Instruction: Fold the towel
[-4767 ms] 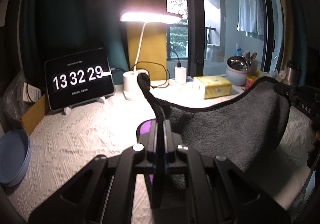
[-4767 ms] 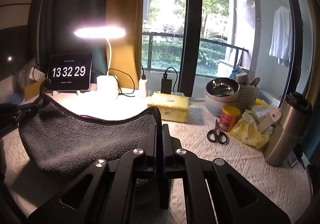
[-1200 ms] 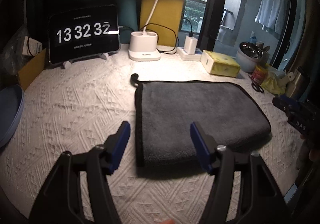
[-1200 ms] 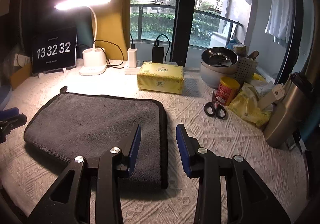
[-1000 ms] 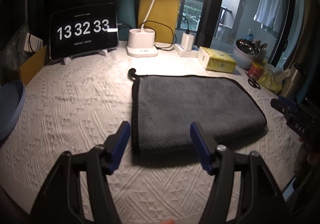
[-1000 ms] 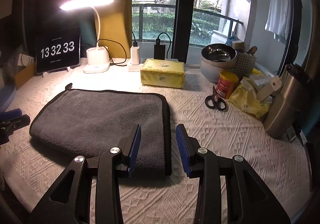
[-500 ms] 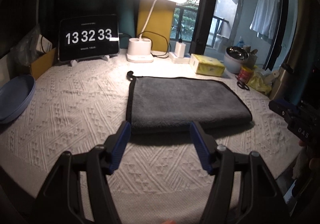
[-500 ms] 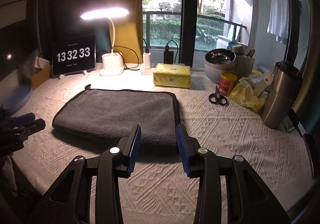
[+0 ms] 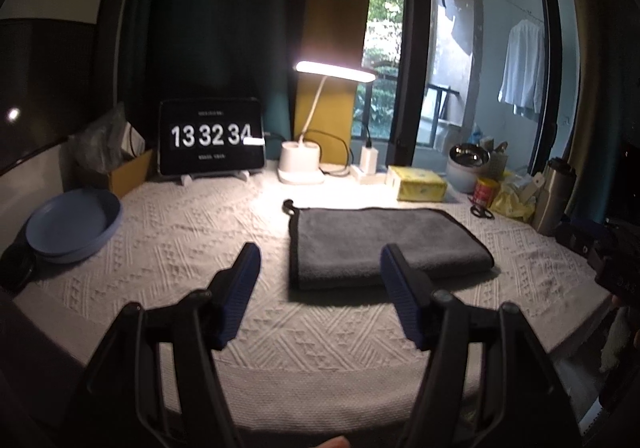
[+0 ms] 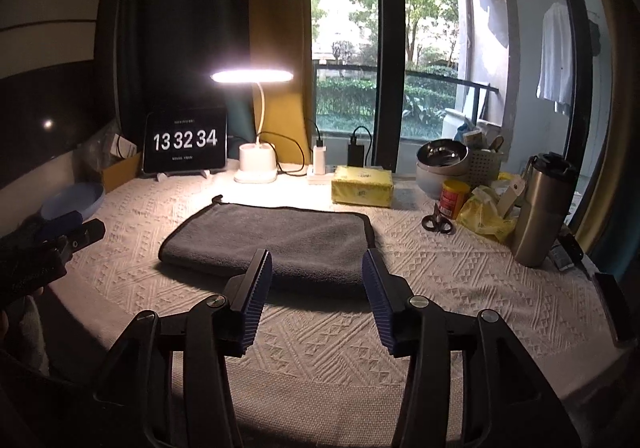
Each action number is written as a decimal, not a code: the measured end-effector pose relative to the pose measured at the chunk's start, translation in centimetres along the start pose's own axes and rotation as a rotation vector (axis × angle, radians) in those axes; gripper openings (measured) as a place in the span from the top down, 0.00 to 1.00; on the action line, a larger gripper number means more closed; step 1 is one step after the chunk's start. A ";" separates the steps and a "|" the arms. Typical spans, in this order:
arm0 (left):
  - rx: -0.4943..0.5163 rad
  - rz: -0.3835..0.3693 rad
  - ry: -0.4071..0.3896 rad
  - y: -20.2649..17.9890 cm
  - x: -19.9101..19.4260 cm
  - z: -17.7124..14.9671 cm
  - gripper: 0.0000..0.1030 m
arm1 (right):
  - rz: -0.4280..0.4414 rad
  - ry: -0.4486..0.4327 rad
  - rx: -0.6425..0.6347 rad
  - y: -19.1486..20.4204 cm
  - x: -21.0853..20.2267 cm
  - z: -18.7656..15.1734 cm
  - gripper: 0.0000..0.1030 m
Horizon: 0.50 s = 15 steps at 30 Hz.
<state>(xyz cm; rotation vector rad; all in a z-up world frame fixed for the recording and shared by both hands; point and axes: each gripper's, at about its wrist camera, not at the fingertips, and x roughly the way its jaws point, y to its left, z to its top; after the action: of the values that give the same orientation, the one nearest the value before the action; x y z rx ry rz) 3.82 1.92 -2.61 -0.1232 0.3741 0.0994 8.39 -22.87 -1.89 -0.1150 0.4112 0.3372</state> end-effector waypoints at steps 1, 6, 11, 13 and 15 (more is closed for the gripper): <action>0.003 0.004 -0.017 0.0 -0.3 0.0 0.27 | -0.002 -0.016 -0.001 0.1 -0.5 -0.1 0.51; 0.025 0.004 -0.086 0.0 -1.9 -0.3 0.19 | -0.008 -0.048 -0.010 0.1 -1.7 -0.2 0.51; 0.045 0.050 -0.148 0.0 -3.8 -0.2 0.11 | -0.021 -0.098 0.008 0.0 -3.6 -0.1 0.50; 0.047 0.031 -0.168 0.1 -4.5 0.0 0.10 | -0.028 -0.127 0.006 0.2 -4.4 -0.1 0.50; 0.051 0.025 -0.185 0.2 -4.9 0.3 0.10 | -0.037 -0.151 -0.002 0.4 -5.1 0.0 0.45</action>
<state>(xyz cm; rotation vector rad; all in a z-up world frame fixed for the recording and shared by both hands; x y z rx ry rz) -0.62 1.83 -0.58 -0.0586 0.1935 0.1251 3.91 -24.01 0.21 -0.0978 0.2594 0.3077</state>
